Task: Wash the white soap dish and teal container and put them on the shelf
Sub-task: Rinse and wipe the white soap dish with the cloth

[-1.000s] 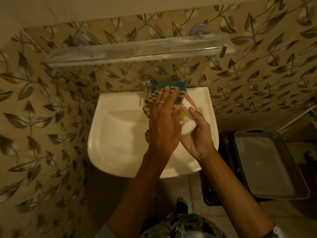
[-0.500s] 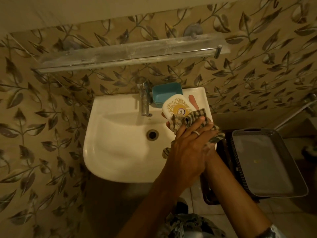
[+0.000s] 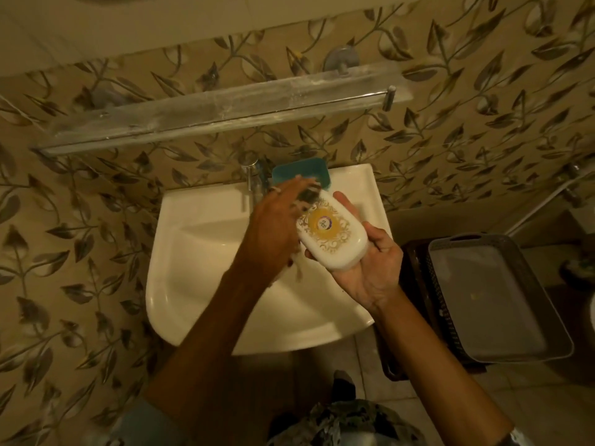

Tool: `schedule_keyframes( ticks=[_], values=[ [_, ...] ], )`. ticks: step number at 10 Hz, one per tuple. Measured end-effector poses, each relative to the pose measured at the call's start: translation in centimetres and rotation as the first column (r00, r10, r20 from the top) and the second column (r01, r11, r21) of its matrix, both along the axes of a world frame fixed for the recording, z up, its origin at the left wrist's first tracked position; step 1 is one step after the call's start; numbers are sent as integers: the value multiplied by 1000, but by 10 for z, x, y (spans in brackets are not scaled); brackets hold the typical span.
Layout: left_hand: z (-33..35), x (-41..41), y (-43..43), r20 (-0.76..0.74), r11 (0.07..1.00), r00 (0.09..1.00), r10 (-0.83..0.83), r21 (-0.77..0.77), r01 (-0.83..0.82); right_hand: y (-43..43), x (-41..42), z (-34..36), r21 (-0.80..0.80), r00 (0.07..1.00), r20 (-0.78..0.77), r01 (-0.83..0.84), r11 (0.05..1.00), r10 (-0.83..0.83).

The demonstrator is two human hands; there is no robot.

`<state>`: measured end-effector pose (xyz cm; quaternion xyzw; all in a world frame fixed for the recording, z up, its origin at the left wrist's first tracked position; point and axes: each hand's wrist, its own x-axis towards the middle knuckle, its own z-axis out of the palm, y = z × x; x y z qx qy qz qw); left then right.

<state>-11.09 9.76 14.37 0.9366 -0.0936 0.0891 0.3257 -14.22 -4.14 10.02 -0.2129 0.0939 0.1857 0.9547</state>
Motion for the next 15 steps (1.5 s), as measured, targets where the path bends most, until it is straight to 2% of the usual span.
schedule_keyframes(
  ticks=[1, 2, 3, 4, 5, 6, 7, 8, 9, 10, 11, 12, 13, 14, 15],
  values=[
    [-12, 12, 29, -21, 981, 981, 193, -15, -193, -7, -2, 1, 60, 998, 61, -21, 998, 17],
    [-29, 13, 65, -54, 937, 943, 327, -112, -332, -17, 6, -1, 52, 998, 57, -11, 999, 8],
    [-50, 32, 104, -205, 795, 814, 543, -187, -577, -27, 13, -3, 32, 1000, 31, 4, 999, -5],
    [-62, 70, 130, -613, 316, 600, 514, -514, -797, -32, 19, -7, -30, 1000, -12, 4, 1000, -5],
    [-70, 106, 140, -703, 22, 571, 425, -623, -782, -32, 24, -11, -35, 1000, 10, -24, 999, 25],
    [-81, 131, 140, -759, -117, 533, 373, -609, -785, -35, 27, -15, 10, 1000, 0, -15, 1000, 15],
    [-88, 136, 134, -749, -70, 605, 272, -642, -763, -32, 32, -15, 0, 999, 45, -26, 1000, 26],
    [-100, 128, 136, -754, 76, 532, 386, -549, -832, -23, 39, -12, -15, 996, 74, -51, 999, 52],
    [-108, 110, 142, -728, 182, 518, 450, -493, -851, -7, 48, -4, -56, 990, 91, -104, 993, 109],
    [-114, 84, 147, -710, 265, 563, 423, -498, -826, 13, 57, 5, -139, 974, 107, -186, 973, 202],
    [-104, 66, 149, -685, 304, 638, 353, -561, -770, 34, 65, 19, -203, 936, 174, -270, 941, 306],
    [-81, 54, 148, -650, 361, 719, 248, -626, -691, 56, 68, 35, -537, 854, 264, -257, 804, 448],
    [-55, 39, 147, -569, 479, 806, 166, -667, -570, 72, 74, 48, -826, 776, 301, -79, 559, 554],
    [-25, 22, 147, -461, 528, 873, 161, -707, -471, 79, 80, 62, -920, 676, 326, 65, 386, 661],
    [7, 10, 147, -310, 470, 946, 100, -823, -319, 84, 89, 82, -930, 562, 368, 244, 276, 741]
  ],
)
